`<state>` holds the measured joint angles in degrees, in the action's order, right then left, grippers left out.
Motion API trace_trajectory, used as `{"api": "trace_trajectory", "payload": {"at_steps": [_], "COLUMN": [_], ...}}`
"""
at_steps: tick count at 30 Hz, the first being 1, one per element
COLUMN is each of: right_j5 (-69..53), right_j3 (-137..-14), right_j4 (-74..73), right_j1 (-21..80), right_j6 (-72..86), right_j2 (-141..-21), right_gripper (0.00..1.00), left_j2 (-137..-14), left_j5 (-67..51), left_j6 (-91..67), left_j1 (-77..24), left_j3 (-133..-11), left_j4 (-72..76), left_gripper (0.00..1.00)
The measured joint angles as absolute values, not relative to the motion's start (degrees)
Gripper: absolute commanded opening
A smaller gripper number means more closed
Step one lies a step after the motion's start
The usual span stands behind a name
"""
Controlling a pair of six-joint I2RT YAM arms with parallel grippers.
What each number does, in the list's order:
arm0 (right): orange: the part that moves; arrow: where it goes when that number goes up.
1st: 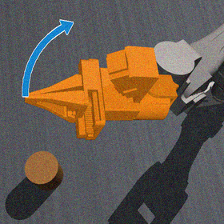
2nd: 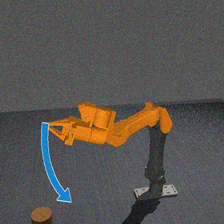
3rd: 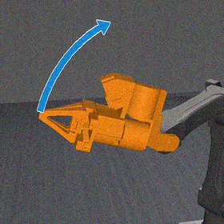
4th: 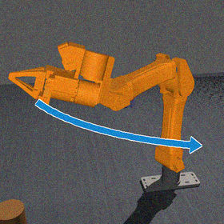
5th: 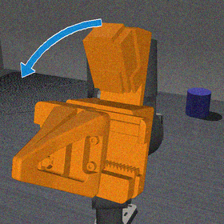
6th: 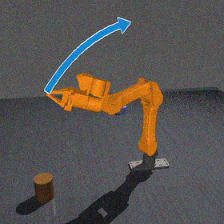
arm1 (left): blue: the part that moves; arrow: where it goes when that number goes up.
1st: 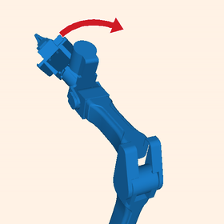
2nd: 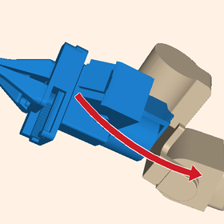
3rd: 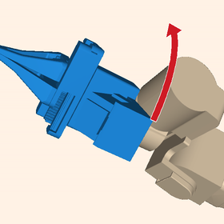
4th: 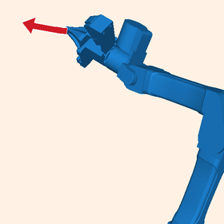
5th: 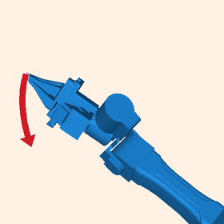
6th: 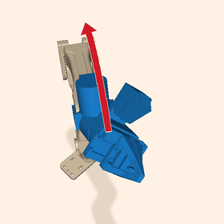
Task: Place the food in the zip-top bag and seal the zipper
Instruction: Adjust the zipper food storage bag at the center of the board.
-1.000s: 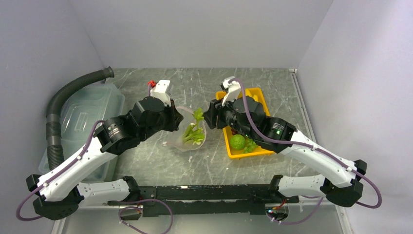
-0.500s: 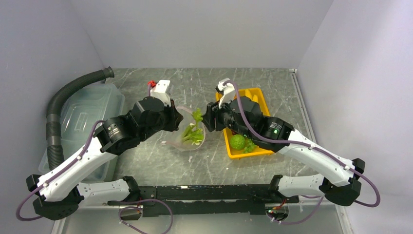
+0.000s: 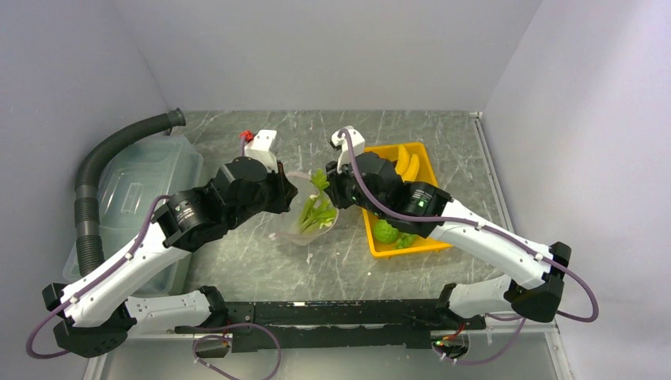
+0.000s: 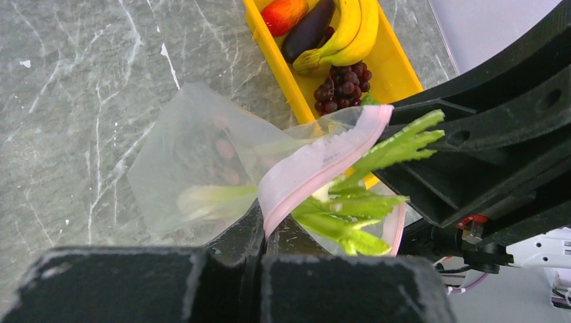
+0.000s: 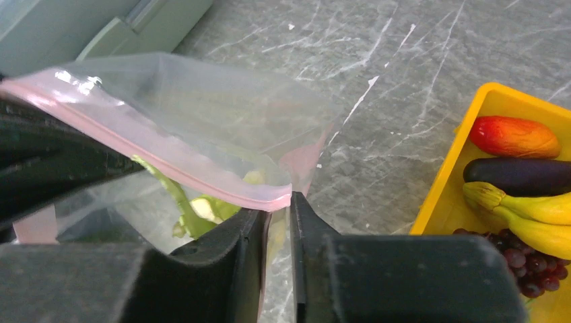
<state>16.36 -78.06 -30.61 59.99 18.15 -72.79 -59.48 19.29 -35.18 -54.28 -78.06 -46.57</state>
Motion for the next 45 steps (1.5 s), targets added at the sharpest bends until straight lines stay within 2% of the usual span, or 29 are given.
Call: {"api": "trace_trajectory", "payload": {"at_steps": [3,18,24,29,34,42,45], "right_j5": [18.4,25.3,28.5,30.0,29.0,28.1,27.5], "right_j3": [-79.7,-84.1,-85.2,-80.0,-67.5,-67.0,-67.0], "right_j4": [-30.6,-26.0,-21.8,-14.2,-7.4,-4.9,-3.9], "right_j1": [60.1,60.9,66.9,74.1,74.1,73.1,72.9], "right_j6": [17.0,5.8,-0.8,-8.3,-10.5,-12.6,-13.4], "right_j2": [-74.3,-78.9,-77.8,-73.1,-68.2,-70.5,-71.2], "right_gripper": [0.0,0.0,0.0,0.0,0.0,0.0,0.0], "left_j2": [-59.5,-58.5,-55.9,-50.3,-44.1,-42.1,-41.6], "left_j5": [19.3,22.5,23.4,23.7,22.4,22.5,23.0], "left_j6": [-35.0,-33.9,-34.9,-35.3,-35.6,-36.2,-37.2], "left_j1": [-54.3,-54.3,-54.3,-54.3,-54.5,-54.6,-54.6], "left_j3": [-78.0,-74.3,-72.4,-66.5,-58.8,-55.7,-55.7], "left_j4": [-46.5,-45.6,-47.0,-45.9,-41.4,-42.4,-43.2], "left_gripper": [0.0,0.0,0.0,0.0,0.0,0.0,0.08]}}
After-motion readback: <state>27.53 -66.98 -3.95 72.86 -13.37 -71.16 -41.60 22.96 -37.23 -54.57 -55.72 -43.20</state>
